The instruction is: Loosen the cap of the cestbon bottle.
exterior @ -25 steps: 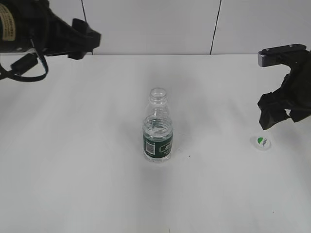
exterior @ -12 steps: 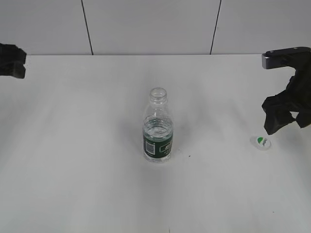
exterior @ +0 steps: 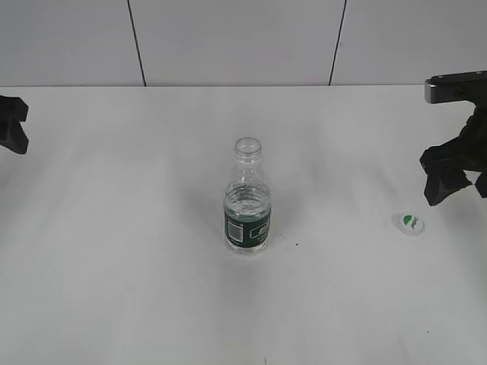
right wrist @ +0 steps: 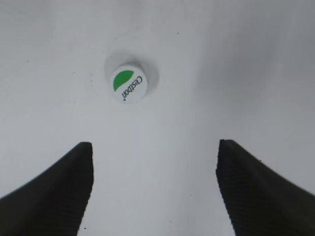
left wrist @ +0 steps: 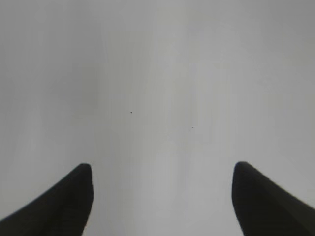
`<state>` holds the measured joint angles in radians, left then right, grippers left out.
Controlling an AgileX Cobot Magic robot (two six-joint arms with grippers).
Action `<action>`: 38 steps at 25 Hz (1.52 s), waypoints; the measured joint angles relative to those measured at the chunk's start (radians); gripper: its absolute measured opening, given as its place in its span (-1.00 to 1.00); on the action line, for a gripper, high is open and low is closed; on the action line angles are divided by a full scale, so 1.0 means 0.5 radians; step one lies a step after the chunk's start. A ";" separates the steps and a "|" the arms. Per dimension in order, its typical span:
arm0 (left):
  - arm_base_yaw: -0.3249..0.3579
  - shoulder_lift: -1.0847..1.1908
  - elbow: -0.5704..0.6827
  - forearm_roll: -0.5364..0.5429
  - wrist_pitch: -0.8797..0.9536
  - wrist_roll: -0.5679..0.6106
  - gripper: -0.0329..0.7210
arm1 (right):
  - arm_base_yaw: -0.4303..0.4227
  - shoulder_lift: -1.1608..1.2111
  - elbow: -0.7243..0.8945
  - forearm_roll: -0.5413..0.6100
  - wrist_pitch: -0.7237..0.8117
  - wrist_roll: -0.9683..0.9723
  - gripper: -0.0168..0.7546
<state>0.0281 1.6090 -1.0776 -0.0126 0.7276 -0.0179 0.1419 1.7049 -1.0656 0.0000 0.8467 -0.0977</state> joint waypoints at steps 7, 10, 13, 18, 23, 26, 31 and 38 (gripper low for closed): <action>-0.014 0.000 -0.002 -0.019 0.060 0.011 0.48 | -0.052 0.000 0.000 -0.041 -0.002 0.020 0.58; -0.078 0.000 -0.002 -0.019 0.110 0.036 0.48 | -0.057 0.000 0.000 -0.053 0.004 0.020 0.58; -0.138 -0.014 -0.002 -0.019 0.196 0.036 0.48 | -0.057 -0.015 0.000 -0.051 0.014 0.022 0.58; -0.156 -0.189 -0.002 -0.022 0.382 0.036 0.48 | -0.057 -0.227 0.000 -0.051 0.033 0.022 0.58; -0.156 -0.556 -0.002 -0.022 0.483 0.036 0.48 | -0.057 -0.543 0.000 -0.051 0.157 0.022 0.58; -0.156 -0.821 -0.002 -0.020 0.535 0.036 0.48 | -0.057 -0.732 0.000 -0.051 0.289 0.022 0.58; -0.156 -1.237 -0.002 -0.018 0.616 0.036 0.47 | -0.057 -1.063 0.000 -0.051 0.491 0.022 0.58; -0.156 -1.769 -0.002 0.043 0.839 0.036 0.47 | -0.057 -1.532 0.000 -0.095 0.688 0.024 0.58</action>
<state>-0.0497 0.7246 -1.0785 0.0091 1.1469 0.0000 0.1136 0.9390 -1.0656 -0.0476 1.1908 -0.0857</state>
